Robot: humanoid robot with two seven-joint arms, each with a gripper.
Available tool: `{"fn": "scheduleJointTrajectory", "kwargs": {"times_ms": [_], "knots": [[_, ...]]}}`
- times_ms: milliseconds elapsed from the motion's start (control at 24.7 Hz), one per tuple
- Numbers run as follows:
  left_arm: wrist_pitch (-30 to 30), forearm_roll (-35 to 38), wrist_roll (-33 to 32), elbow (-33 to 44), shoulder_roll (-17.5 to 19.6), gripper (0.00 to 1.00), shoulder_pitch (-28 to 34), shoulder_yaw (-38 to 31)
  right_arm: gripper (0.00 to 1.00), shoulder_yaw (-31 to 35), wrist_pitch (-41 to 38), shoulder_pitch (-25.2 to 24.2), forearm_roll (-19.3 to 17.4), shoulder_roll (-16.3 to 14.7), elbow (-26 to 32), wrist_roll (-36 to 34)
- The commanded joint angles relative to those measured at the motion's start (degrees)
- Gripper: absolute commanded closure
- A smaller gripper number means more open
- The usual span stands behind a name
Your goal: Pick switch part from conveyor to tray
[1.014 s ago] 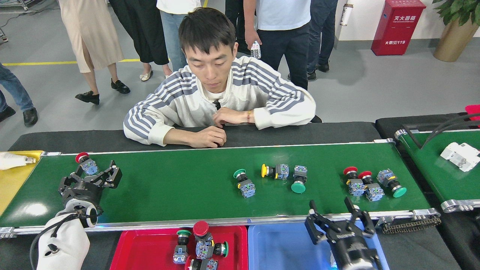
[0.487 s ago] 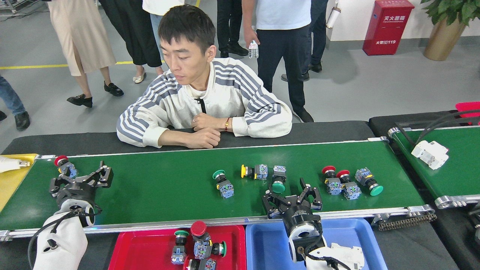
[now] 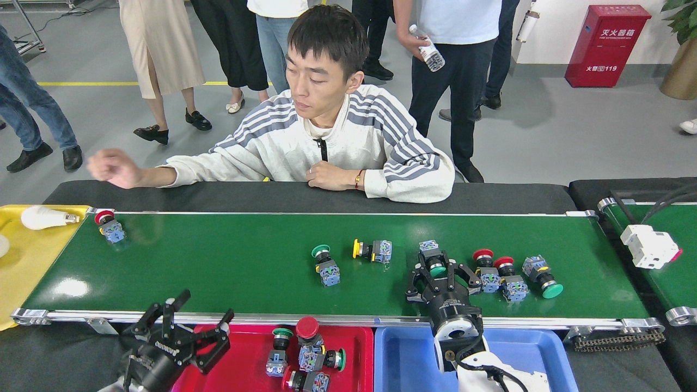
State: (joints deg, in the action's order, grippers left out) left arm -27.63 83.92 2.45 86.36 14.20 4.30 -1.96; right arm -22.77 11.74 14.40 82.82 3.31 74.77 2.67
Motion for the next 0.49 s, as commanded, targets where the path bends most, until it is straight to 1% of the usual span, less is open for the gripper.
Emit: {"fn": "scheduleJointTrajectory", "kwargs": {"times_ms": [0,81,122,162,203,243,324,446], "knots": [[-0.3,-0.3,0.1,1.2,0.2,0.00,-0.2,-0.4,0.97,-1.6,-9.5,-2.4,0.1,-1.3,6.5,-0.6],[-0.1,-0.2,0.1,1.1,0.0,0.00,-0.2,-0.4,0.91,-2.6,-21.1,-7.0,0.1,-3.8,12.8,-0.2],[0.0,-0.2,0.1,1.1,-0.2,0.00,-0.2,-0.6,0.87,-2.8,-25.2,-8.2,0.1,-4.3,14.5,-0.2],[0.6,-0.3,0.1,1.1,-0.7,0.00,-0.3,-0.8,0.63,-3.1,-30.6,-9.6,0.1,-4.3,15.9,0.1],[1.0,-0.3,0.1,1.1,-0.9,0.00,-0.3,-0.9,0.22,-3.2,-33.5,-10.0,0.7,-4.2,16.1,0.8],[2.0,-0.3,0.1,1.1,-1.4,0.00,-0.5,-0.9,0.00,-3.8,-35.0,-10.1,0.8,-3.7,16.0,2.4],[3.0,-0.2,0.1,1.0,-1.7,0.00,-1.0,-0.9,0.00,-6.3,-35.3,-9.9,0.8,-3.1,15.9,3.7],[3.0,0.2,-0.6,1.1,-2.7,0.00,-2.5,-0.2,0.00,-6.9,-35.3,-9.6,0.7,-2.4,16.0,4.0]]}}
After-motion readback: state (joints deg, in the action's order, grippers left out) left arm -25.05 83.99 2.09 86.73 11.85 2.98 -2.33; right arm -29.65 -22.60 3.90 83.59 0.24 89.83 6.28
